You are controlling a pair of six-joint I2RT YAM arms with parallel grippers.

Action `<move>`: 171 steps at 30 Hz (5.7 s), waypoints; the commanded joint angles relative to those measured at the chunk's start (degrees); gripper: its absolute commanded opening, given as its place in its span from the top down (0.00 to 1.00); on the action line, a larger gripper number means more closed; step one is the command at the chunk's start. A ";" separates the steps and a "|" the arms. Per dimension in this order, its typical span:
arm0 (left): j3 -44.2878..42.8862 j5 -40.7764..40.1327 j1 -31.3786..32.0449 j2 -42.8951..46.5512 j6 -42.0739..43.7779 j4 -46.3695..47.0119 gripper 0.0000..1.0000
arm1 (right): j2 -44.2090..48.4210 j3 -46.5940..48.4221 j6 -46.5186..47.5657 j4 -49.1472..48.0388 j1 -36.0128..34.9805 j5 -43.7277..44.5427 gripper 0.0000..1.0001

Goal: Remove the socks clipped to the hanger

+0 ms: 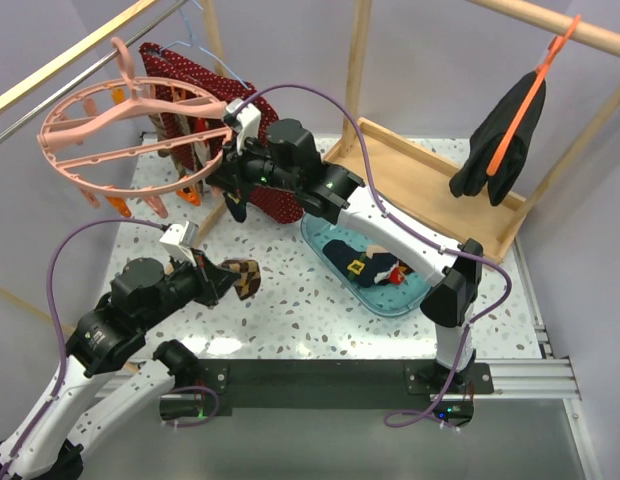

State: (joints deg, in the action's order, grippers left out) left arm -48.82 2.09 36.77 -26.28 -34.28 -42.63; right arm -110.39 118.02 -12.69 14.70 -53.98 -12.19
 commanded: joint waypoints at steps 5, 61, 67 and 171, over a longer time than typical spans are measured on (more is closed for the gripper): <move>-0.66 1.16 -0.04 -0.35 0.80 1.50 1.00 | 0.88 1.96 -0.32 -1.17 0.10 -0.30 0.76; -0.14 20.76 -0.04 -1.76 0.80 15.65 1.00 | 30.40 -46.56 -0.67 -7.05 -2.10 -27.90 0.21; 0.30 22.78 -0.04 -2.02 0.71 16.62 1.00 | 31.20 -47.44 -0.23 -6.53 -2.10 -22.62 0.21; 1.26 -0.41 -0.04 1.24 3.79 3.52 0.31 | 7.64 -20.10 -11.47 -12.59 8.10 -4.95 1.00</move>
State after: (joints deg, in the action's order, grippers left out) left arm -49.45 3.49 36.77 -23.66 -30.44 -41.45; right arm -109.32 99.68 -19.73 2.66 -45.04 -14.11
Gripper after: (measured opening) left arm 0.687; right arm 0.027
